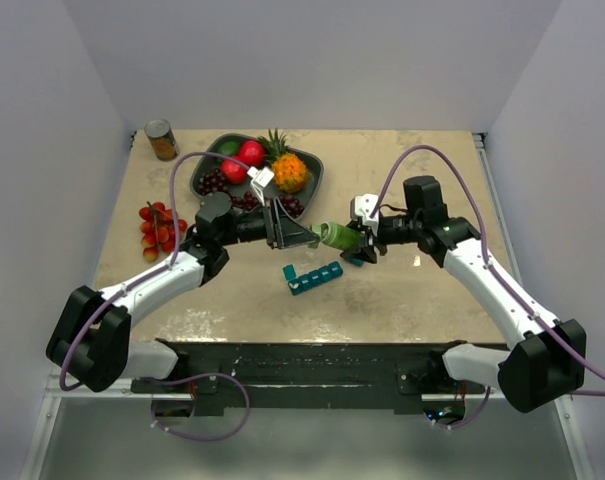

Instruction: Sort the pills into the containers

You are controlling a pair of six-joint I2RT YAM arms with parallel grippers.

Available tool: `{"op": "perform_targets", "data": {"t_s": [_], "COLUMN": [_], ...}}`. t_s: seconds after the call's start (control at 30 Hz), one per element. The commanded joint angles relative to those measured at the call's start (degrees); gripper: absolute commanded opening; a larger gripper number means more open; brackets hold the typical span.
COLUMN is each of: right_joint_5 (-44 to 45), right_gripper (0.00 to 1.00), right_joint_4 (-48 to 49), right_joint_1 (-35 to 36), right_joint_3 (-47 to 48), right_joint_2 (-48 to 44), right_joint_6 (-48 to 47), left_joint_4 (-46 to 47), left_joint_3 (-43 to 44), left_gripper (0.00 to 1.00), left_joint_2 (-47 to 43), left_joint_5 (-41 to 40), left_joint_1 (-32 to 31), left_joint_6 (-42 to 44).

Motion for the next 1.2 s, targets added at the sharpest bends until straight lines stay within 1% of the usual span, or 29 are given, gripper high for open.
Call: {"op": "perform_targets", "data": {"t_s": [0.0, 0.17, 0.27, 0.3, 0.4, 0.63, 0.7, 0.9, 1.07, 1.17], "right_joint_5": [1.97, 3.46, 4.78, 5.48, 6.19, 8.3, 8.21, 5.66, 2.94, -0.22], "right_gripper": [0.0, 0.0, 0.0, 0.0, 0.0, 0.0, 0.0, 0.0, 0.0, 0.0], "right_joint_4": [0.88, 1.32, 1.5, 1.67, 2.02, 1.76, 1.5, 1.32, 1.06, 0.97], "right_joint_1": [1.48, 2.27, 2.89, 2.98, 3.06, 4.21, 4.56, 4.65, 4.56, 4.65], "right_joint_3": [3.04, 3.21, 3.21, 3.3, 3.48, 3.83, 3.92, 3.92, 3.92, 4.09], "right_joint_2": [0.57, 0.75, 0.84, 0.84, 1.01, 1.72, 1.54, 1.28, 1.28, 1.19], "right_joint_6": [-0.8, -0.18, 0.08, 0.52, 1.13, 1.31, 0.88, 1.31, 1.4, 2.01], "left_joint_4": [1.0, -1.02, -6.63, -11.0, -18.4, -29.05, -30.55, -29.85, -30.64, -29.34], "left_joint_3": [3.53, 4.76, 7.04, 8.7, 11.17, 15.66, 16.62, 17.51, 18.73, 18.39], "left_gripper": [0.0, 0.0, 0.0, 0.0, 0.0, 0.0, 0.0, 0.0, 0.0, 0.0], "left_joint_2": [-0.07, -0.16, 0.28, 0.54, 0.98, 1.51, 2.12, 4.06, 5.29, 6.08], "left_joint_5": [-2.73, -4.05, -4.84, -5.28, -6.68, -9.94, -9.94, -7.92, -3.0, 0.86], "left_joint_1": [-0.59, -0.76, -1.38, -1.55, -2.52, -3.22, -3.22, -3.22, -3.4, -3.4], "left_joint_6": [0.17, 0.6, 2.79, 4.72, 8.06, 13.96, 14.84, 15.19, 18.7, 20.02]}}
